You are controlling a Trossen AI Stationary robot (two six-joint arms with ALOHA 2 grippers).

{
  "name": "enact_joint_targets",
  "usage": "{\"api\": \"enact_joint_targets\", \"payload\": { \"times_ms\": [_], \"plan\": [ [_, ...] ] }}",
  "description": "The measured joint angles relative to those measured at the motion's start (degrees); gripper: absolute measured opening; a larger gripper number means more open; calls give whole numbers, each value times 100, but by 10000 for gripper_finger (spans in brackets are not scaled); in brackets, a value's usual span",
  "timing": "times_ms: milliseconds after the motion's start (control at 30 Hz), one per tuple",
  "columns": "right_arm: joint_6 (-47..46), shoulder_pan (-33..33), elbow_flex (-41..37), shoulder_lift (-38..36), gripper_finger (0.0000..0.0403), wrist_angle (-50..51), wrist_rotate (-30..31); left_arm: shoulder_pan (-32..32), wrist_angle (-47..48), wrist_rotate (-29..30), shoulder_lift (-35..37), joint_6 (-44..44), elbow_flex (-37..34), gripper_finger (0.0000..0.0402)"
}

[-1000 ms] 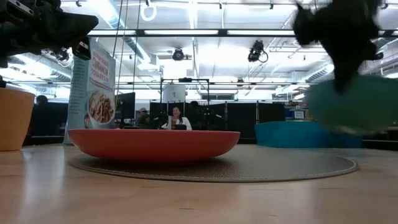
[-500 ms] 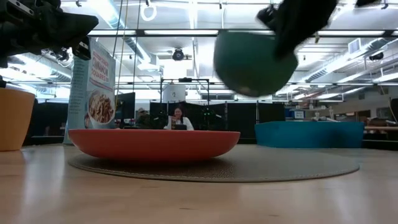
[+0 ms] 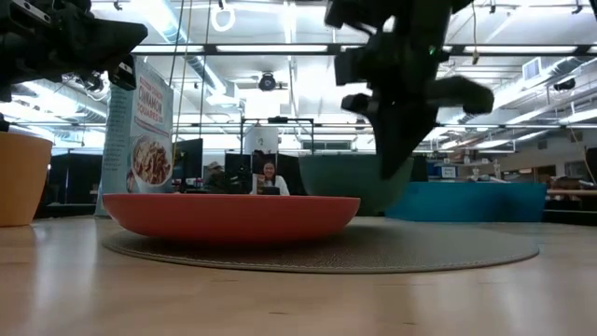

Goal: Arrange a breakfast setting
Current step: Put the blue bowl on the round table mat, then put the spoon on the middle left round table mat

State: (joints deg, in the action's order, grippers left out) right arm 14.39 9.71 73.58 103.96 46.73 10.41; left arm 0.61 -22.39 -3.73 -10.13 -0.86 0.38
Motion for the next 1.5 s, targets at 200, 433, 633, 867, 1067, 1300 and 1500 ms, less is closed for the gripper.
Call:
{"api": "enact_joint_targets", "payload": {
  "times_ms": [200,433,633,867,1067,1300,1500],
  "plan": [
    [86,-15,0,135,17,-167,-325,1,1,0,2,0,-1,9],
    [-61,-6,0,169,31,-363,-267,0,6,0,2,0,-1,9],
    [-77,-6,0,169,64,-471,28,0,3,0,0,0,0,9],
    [-419,123,300,-24,126,-309,76,2,0,0,1,0,0,9],
    [-890,325,853,-598,168,404,458,1,0,0,0,0,-1,9],
    [-2613,283,911,-1647,198,1200,1125,2,1,0,0,0,-2,9],
    [-3557,257,719,-2319,248,2139,1382,2,0,0,2,0,-1,9]
  ]
}}
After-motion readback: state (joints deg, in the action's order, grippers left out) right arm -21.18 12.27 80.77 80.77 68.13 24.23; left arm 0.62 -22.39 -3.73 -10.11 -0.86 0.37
